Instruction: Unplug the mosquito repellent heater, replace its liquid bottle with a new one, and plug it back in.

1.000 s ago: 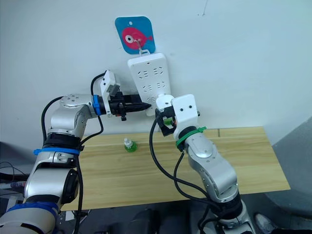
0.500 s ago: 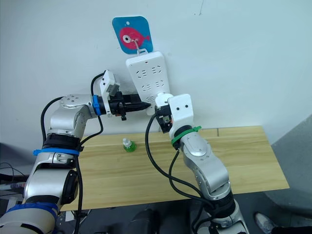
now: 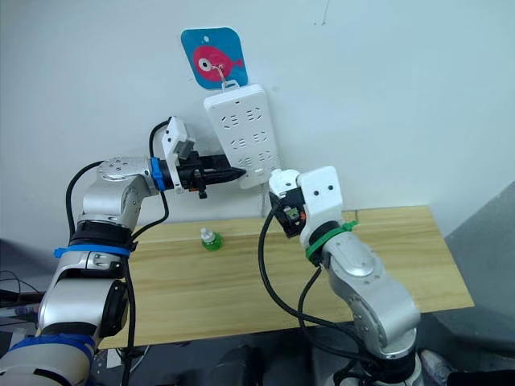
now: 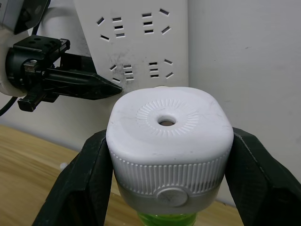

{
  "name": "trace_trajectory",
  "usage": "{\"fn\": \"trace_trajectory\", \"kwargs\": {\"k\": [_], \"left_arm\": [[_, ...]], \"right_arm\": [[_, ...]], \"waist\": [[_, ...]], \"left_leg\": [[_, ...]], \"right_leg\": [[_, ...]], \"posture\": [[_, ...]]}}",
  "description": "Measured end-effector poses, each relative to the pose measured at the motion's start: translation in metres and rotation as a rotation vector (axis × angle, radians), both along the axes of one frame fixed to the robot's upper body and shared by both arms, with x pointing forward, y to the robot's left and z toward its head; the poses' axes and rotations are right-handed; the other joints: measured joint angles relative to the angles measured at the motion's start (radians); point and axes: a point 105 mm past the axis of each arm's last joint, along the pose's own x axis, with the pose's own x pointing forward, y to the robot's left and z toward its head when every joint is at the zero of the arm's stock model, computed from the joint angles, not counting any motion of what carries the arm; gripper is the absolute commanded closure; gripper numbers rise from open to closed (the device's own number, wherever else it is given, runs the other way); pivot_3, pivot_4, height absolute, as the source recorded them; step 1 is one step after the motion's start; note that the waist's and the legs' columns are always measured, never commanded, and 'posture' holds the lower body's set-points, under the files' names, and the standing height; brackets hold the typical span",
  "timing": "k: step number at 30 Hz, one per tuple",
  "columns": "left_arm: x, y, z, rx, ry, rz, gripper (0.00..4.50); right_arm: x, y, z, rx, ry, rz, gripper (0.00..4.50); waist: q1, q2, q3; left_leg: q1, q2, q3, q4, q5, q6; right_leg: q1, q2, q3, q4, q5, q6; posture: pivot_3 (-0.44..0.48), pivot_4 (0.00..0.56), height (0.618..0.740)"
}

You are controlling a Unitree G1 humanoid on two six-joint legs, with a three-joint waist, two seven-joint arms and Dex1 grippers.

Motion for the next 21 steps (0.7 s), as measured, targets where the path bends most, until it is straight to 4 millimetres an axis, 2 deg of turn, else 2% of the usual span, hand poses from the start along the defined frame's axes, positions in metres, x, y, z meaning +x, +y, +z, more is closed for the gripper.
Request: {"fn": "trace_trajectory", "kwargs": {"k": [1, 3, 4, 5, 6, 7, 9, 11, 14, 17, 19, 21], "left_arm": [[0.000, 0.002, 0.000, 0.004, -0.001, 0.005, 3.21], [-0.001, 0.010, 0.000, 0.019, -0.007, 0.018, 2.49], [-0.001, 0.016, 0.000, 0.037, -0.018, 0.036, 2.22], [-0.001, 0.021, -0.001, 0.050, -0.024, 0.049, 2.17], [0.000, 0.025, 0.000, 0.059, -0.031, 0.061, 1.83], [-0.001, 0.027, -0.001, 0.075, -0.050, 0.067, 1.83], [-0.010, 0.053, -0.010, 0.134, -0.105, 0.137, 1.85], [-0.024, 0.068, -0.015, 0.149, -0.122, 0.173, 1.85], [-0.042, 0.080, -0.013, 0.131, -0.130, 0.225, 1.85], [-0.061, 0.082, -0.008, 0.129, -0.132, 0.243, 1.85], [-0.074, 0.075, -0.009, 0.121, -0.102, 0.217, 1.85], [-0.088, 0.058, -0.013, 0.103, -0.053, 0.151, 1.85]], "right_arm": [[0.001, -0.003, 0.000, 0.000, 0.003, -0.006, 1.58], [0.003, -0.011, 0.000, 0.005, 0.011, -0.018, 1.58], [0.004, -0.015, 0.000, 0.009, 0.014, -0.025, 1.58], [0.005, -0.018, 0.000, 0.011, 0.015, -0.031, 1.58], [0.006, -0.022, 0.000, 0.015, 0.016, -0.044, 1.58], [0.007, -0.023, 0.002, 0.019, 0.014, -0.047, 1.58], [0.005, -0.023, 0.005, 0.050, 0.012, -0.015, 1.58], [0.005, -0.028, 0.008, 0.079, 0.009, -0.024, 1.58], [0.006, -0.034, 0.011, 0.126, 0.008, -0.036, 1.58], [0.004, -0.034, 0.012, 0.166, 0.015, -0.014, 1.58], [0.004, -0.033, 0.014, 0.208, 0.020, 0.000, 1.58], [0.003, -0.032, 0.016, 0.276, 0.030, 0.015, 1.58]], "waist": [[-0.002, 0.000, 0.000], [-0.009, 0.000, 0.000], [-0.015, 0.000, 0.000], [-0.019, 0.000, 0.000], [-0.021, 0.000, 0.000], [-0.022, 0.000, 0.000], [-0.038, 0.000, 0.000], [-0.045, 0.000, 0.000], [-0.040, 0.000, 0.000], [-0.027, 0.000, 0.000], [-0.017, 0.000, 0.000], [-0.006, 0.000, 0.000]], "left_leg": [[0.000, 0.000, 0.000, 0.000, 0.001, 0.000], [0.000, 0.000, 0.000, 0.000, 0.002, 0.000], [0.000, 0.000, 0.000, 0.000, 0.003, 0.000], [0.000, 0.000, 0.000, 0.000, 0.003, 0.001], [0.000, 0.000, 0.000, -0.001, 0.003, 0.001], [0.000, 0.000, 0.000, -0.001, 0.003, 0.001], [0.001, 0.000, 0.001, -0.002, 0.003, 0.001], [0.000, 0.001, 0.001, -0.004, 0.003, 0.001], [-0.001, 0.001, -0.001, -0.006, 0.003, 0.000], [-0.001, 0.001, 0.000, -0.007, 0.003, 0.000], [0.000, 0.001, 0.000, -0.008, 0.003, 0.000], [0.000, 0.001, 0.000, -0.008, 0.003, 0.000]], "right_leg": [[0.000, 0.000, 0.000, 0.000, 0.000, 0.000], [0.000, 0.000, 0.000, 0.000, 0.000, 0.000], [0.000, 0.000, 0.000, 0.000, 0.001, -0.002], [0.000, 0.000, 0.000, 0.001, 0.001, -0.002], [0.000, 0.000, 0.000, 0.001, 0.001, -0.002], [0.000, 0.000, 0.000, 0.001, 0.001, -0.002], [-0.002, 0.000, 0.001, 0.001, 0.001, -0.002], [-0.003, 0.000, 0.001, 0.002, 0.001, -0.002], [-0.004, 0.000, 0.000, 0.002, 0.001, -0.002], [-0.004, 0.000, 0.000, 0.002, 0.001, -0.002], [-0.004, 0.000, 0.000, 0.002, 0.001, -0.002], [-0.004, 0.000, 0.000, 0.002, 0.001, -0.002]], "posture": [[-0.237, 0.198, 0.740], [-0.235, 0.198, 0.740], [-0.235, 0.198, 0.740], [-0.232, 0.198, 0.740], [-0.230, 0.200, 0.740], [-0.229, 0.200, 0.740], [-0.215, 0.200, 0.740], [-0.201, 0.199, 0.740], [-0.159, 0.193, 0.740], [-0.126, 0.186, 0.740], [-0.117, 0.184, 0.740], [-0.110, 0.181, 0.740]]}}
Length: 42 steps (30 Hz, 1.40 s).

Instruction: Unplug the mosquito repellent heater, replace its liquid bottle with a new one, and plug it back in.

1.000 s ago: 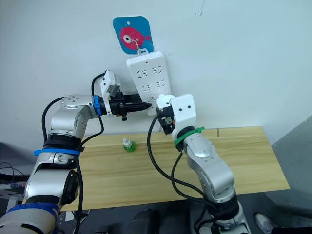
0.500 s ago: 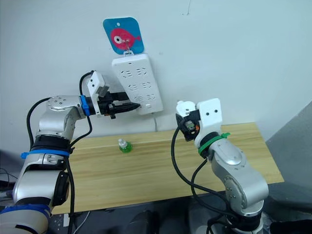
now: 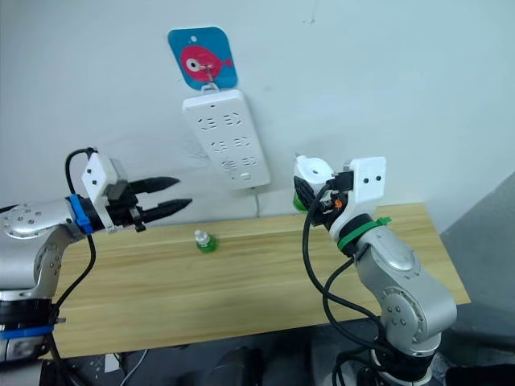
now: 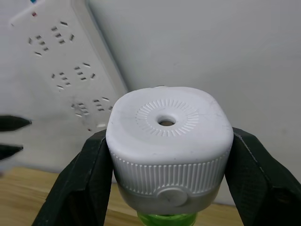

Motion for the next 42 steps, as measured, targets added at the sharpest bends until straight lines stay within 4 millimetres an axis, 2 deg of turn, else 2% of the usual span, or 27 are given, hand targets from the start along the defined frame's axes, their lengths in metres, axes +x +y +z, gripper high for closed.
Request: {"fn": "trace_trajectory", "kwargs": {"k": [5, 11, 16, 22, 31, 34, 36, 42], "left_arm": [[-0.018, -0.053, 0.000, -0.075, 0.029, -0.159, 1.85], [-0.003, -0.088, 0.001, -0.168, -0.024, -0.177, 1.85], [0.002, -0.116, -0.008, -0.230, -0.013, -0.226, 1.85], [0.004, -0.123, -0.005, -0.268, -0.004, -0.248, 1.85], [0.003, -0.134, -0.004, -0.310, 0.042, -0.304, 1.85], [0.005, -0.132, -0.006, -0.298, 0.043, -0.304, 1.30], [0.008, -0.129, -0.008, -0.270, 0.020, -0.293, 0.72], [0.010, -0.134, -0.008, -0.267, 0.006, -0.296, 0.69]], "right_arm": [[-0.003, 0.009, 0.004, 0.085, 0.007, 0.069, 1.58], [-0.004, 0.014, 0.010, 0.169, 0.025, 0.097, 1.58], [-0.005, 0.015, 0.010, 0.191, 0.048, 0.089, 1.58], [-0.006, 0.015, 0.009, 0.210, 0.065, 0.080, 1.58], [-0.008, 0.015, 0.005, 0.233, 0.093, 0.072, 1.58], [-0.009, 0.014, 0.005, 0.238, 0.094, 0.072, 1.58], [-0.009, 0.013, 0.005, 0.234, 0.092, 0.070, 1.58], [-0.010, 0.015, 0.007, 0.229, 0.086, 0.079, 1.58]], "waist": [[0.037, 0.001, 0.000], [0.039, 0.000, -0.001], [0.034, 0.000, -0.001], [0.012, 0.001, -0.001], [0.009, 0.000, -0.001], [0.009, 0.000, -0.001], [0.010, 0.000, -0.001], [0.009, 0.000, -0.001]], "left_leg": [[0.000, 0.000, 0.001, 0.003, 0.001, -0.001], [0.001, 0.000, 0.003, 0.003, 0.005, -0.003], [0.001, 0.000, 0.002, 0.003, 0.005, -0.002], [0.000, 0.000, 0.002, 0.003, 0.005, -0.002], [0.000, 0.000, 0.003, 0.003, 0.006, -0.002], [0.000, 0.000, 0.003, 0.003, 0.006, -0.002], [0.000, 0.000, 0.003, 0.003, 0.006, -0.002], [0.000, 0.000, 0.003, 0.003, 0.006, -0.002]], "right_leg": [[0.001, 0.000, 0.001, -0.001, 0.000, 0.000], [0.002, 0.000, 0.001, 0.000, 0.002, -0.004], [0.002, 0.001, 0.001, 0.000, 0.003, -0.004], [0.002, 0.001, 0.001, 0.000, 0.003, -0.004], [0.002, 0.002, 0.001, 0.000, 0.003, -0.004], [0.002, 0.002, 0.002, 0.000, 0.003, -0.004], [0.002, 0.002, 0.002, 0.000, 0.003, -0.004], [0.002, 0.002, 0.002, 0.000, 0.003, -0.004]], "posture": [[-0.123, 0.176, 0.740], [-0.161, 0.172, 0.740], [-0.187, 0.171, 0.740], [-0.197, 0.168, 0.740], [-0.204, 0.165, 0.740], [-0.204, 0.164, 0.740], [-0.203, 0.162, 0.740], [-0.202, 0.160, 0.740]]}}
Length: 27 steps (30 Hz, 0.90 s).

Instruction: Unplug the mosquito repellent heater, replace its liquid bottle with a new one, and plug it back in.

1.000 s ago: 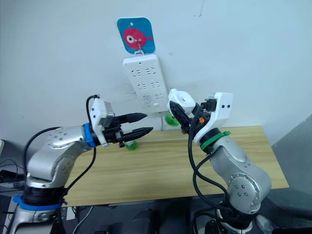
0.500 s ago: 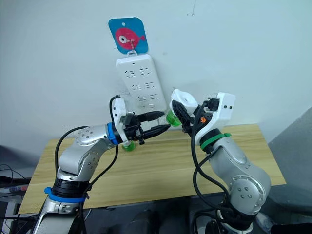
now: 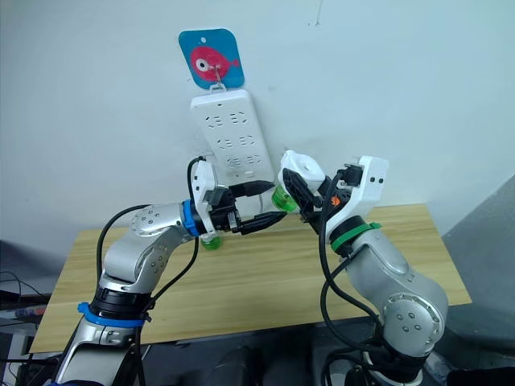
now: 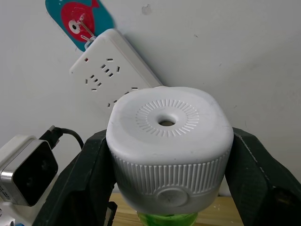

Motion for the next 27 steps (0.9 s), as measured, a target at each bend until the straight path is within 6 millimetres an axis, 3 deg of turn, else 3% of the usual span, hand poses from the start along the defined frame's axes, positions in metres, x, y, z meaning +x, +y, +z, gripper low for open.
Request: {"fn": "trace_trajectory", "kwargs": {"k": [14, 27], "left_arm": [[0.001, -0.012, 0.004, -0.048, 0.006, -0.001, 0.69], [0.001, -0.019, 0.007, -0.096, -0.005, 0.004, 0.69]], "right_arm": [[0.003, 0.000, -0.004, 0.012, 0.027, -0.004, 1.58], [0.007, -0.007, -0.006, 0.144, 0.108, -0.035, 1.58]], "waist": [[-0.001, 0.000, 0.000], [-0.001, 0.000, 0.000]], "left_leg": [[0.000, 0.000, 0.000, 0.000, 0.000, 0.000], [0.000, 0.000, 0.001, 0.000, 0.000, 0.000]], "right_leg": [[0.000, 0.000, 0.000, 0.000, 0.000, 0.000], [0.000, 0.000, 0.001, 0.000, 0.000, 0.000]], "posture": [[-0.203, 0.156, 0.740], [-0.204, 0.157, 0.740]]}}
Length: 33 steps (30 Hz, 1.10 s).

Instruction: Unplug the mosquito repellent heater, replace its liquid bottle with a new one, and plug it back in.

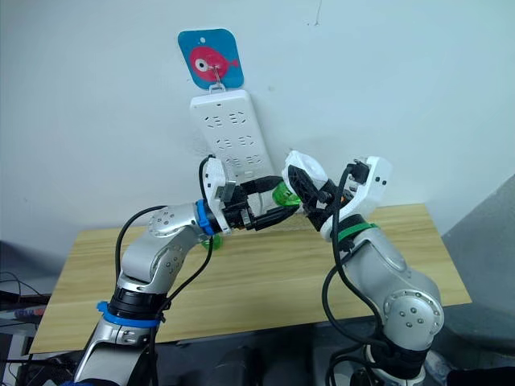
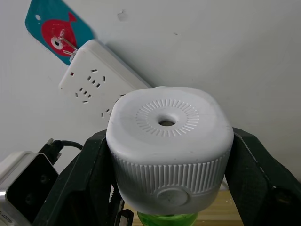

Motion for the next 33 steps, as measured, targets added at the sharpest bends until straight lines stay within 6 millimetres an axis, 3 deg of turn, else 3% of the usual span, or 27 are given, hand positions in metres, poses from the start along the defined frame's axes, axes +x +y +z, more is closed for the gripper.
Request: {"fn": "trace_trajectory", "kwargs": {"k": [16, 26, 31, 33], "left_arm": [[0.001, -0.001, 0.001, -0.009, -0.007, 0.007, 0.69], [0.000, -0.007, 0.001, -0.029, 0.000, 0.001, 0.69], [-0.001, -0.008, 0.001, -0.035, 0.001, -0.005, 2.17], [-0.001, -0.008, 0.001, -0.033, 0.001, -0.006, 2.27]], "right_arm": [[0.004, -0.014, 0.002, 0.099, 0.056, -0.040, 1.58], [0.002, -0.009, 0.002, 0.111, 0.064, -0.012, 1.58], [0.002, -0.009, 0.001, 0.102, 0.068, -0.012, 1.58], [0.002, -0.008, 0.001, 0.101, 0.069, -0.014, 1.58]], "waist": [[-0.001, 0.000, 0.000], [0.000, 0.000, 0.000], [0.000, 0.000, 0.000], [0.000, 0.000, 0.000]], "left_leg": [[0.000, 0.000, 0.000, 0.000, 0.000, 0.000], [0.000, 0.000, 0.000, 0.000, 0.000, 0.000], [0.000, 0.000, 0.000, 0.000, 0.000, 0.000], [0.000, 0.000, 0.000, 0.000, 0.000, 0.000]], "right_leg": [[0.000, 0.000, 0.000, 0.000, 0.000, 0.000], [0.000, 0.001, 0.001, 0.000, 0.000, 0.000], [0.000, 0.001, 0.001, 0.000, 0.000, 0.000], [0.000, 0.001, 0.001, 0.000, 0.000, 0.000]], "posture": [[-0.201, 0.156, 0.740], [-0.202, 0.157, 0.740], [-0.201, 0.157, 0.740], [-0.201, 0.157, 0.740]]}}
